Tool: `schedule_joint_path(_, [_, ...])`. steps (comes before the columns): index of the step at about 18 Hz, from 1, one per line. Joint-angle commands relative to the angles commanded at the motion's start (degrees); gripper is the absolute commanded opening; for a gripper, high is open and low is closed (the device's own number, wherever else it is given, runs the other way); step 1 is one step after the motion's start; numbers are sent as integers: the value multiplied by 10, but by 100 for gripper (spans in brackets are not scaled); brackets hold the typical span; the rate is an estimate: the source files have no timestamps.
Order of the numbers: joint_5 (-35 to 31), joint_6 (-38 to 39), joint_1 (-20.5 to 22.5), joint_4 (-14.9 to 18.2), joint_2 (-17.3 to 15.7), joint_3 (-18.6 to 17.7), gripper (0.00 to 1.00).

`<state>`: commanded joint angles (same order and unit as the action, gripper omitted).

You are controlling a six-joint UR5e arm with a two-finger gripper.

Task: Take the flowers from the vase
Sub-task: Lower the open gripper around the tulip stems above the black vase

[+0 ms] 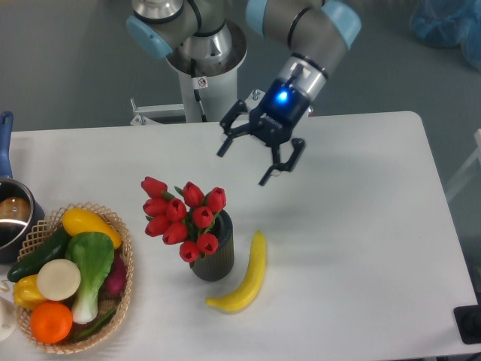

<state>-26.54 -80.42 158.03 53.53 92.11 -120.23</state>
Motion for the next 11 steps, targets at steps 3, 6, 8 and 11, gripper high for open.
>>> schedule_joint_path(3, [3,1,-11,-6,15,8,100])
schedule_joint_path(6, [11,1,-25,-32,51,26,100])
schedule_joint_path(8, [14,1,-29,-38,62,39,100])
schedule_joint_path(11, [14,1,-30,-39,78,54,100])
